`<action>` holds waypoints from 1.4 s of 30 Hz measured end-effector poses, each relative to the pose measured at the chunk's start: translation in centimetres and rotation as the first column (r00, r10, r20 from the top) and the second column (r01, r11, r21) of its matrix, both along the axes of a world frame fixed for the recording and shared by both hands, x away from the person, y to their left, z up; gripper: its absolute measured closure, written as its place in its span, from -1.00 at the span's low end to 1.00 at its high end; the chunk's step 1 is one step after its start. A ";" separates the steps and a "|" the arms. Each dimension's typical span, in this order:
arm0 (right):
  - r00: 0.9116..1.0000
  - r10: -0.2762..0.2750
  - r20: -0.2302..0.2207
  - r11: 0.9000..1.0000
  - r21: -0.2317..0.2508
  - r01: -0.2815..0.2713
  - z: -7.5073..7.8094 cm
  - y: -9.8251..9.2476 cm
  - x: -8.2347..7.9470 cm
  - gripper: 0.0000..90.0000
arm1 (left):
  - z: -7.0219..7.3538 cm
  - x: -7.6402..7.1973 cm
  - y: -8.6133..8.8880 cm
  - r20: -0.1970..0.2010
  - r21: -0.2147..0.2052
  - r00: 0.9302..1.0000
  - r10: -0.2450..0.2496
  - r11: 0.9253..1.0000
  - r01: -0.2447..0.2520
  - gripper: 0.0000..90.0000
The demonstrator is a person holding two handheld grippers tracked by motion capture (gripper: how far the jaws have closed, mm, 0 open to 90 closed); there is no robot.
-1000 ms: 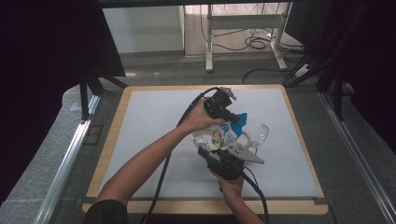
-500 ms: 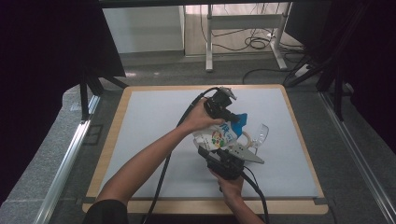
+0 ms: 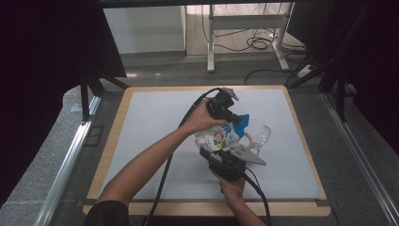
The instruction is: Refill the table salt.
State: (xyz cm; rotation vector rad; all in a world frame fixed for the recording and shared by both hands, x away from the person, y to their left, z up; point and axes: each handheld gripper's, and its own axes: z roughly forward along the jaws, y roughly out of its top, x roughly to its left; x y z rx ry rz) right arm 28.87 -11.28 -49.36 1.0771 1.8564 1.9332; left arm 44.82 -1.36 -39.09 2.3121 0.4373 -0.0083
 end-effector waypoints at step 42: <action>1.000 -0.025 0.003 1.000 0.010 0.025 0.1 0.0 -0.2 0.33 | 0.0 0.0 -0.3 -0.002 -0.003 1.000 -0.006 1.000 0.006 1.00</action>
